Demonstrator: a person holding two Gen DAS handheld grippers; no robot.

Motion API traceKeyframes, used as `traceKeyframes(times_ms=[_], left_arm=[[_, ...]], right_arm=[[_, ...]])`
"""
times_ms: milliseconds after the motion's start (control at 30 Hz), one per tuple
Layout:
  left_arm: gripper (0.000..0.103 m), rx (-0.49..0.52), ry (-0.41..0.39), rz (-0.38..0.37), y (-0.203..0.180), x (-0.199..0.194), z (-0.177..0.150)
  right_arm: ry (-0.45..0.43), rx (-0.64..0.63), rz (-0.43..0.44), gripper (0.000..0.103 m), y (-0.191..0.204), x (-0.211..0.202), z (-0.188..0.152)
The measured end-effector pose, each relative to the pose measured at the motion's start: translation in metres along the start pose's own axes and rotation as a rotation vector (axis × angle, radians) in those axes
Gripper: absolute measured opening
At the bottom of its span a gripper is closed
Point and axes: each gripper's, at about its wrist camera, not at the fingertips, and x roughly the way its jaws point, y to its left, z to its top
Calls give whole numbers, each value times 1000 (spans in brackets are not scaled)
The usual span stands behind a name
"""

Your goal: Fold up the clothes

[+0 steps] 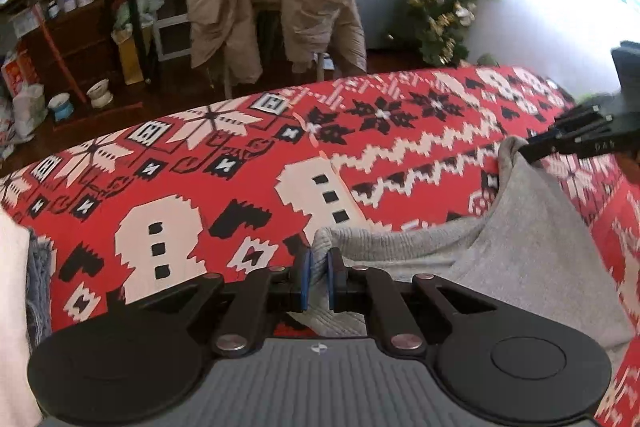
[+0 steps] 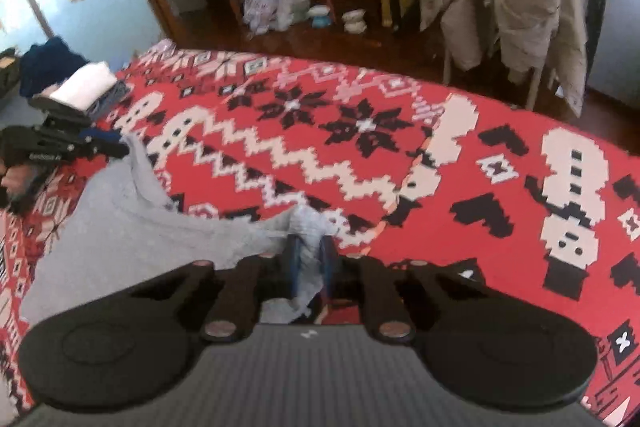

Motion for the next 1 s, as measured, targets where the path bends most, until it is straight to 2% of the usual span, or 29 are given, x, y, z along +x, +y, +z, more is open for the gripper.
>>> traceKeyframes(times_ms=[100,300,333,400,433,467,500,600,767,833,933,1000], left_arm=[[9,-27,-14,33,3,0,4],[9,-48,-6,60,5,9,2],[15,-42,-11,61,4,7,2],[26,-30,-24,70,4,1,0],[36,-24,-32,78,4,-3,-2],[40,-22,-46,79,4,-8,-4],[41,-30,-60,72,5,-15,-5],[42,-72,-93,44,5,-32,-10],[38,-132,-99,-149,-13,-43,-15],[38,-154,-87,-182,-19,-36,-14],[36,-138,-43,-151,-27,-16,-10],[34,-123,-9,-126,-31,-3,-7]], right_arm=[[-38,6,-36,8,0,1,5],[-17,-10,-90,9,-4,12,16],[-21,-5,-94,10,-4,12,15],[-32,5,-105,19,-2,9,14],[-47,10,-117,24,-1,5,13],[-61,14,-128,34,0,0,12],[-76,21,-135,36,1,-5,11],[-121,42,-151,36,8,-27,8],[-138,42,-71,36,47,-48,-7],[-137,47,-35,36,66,-48,-16],[-145,51,20,35,96,-50,-34],[-149,54,26,35,115,-52,-49]])
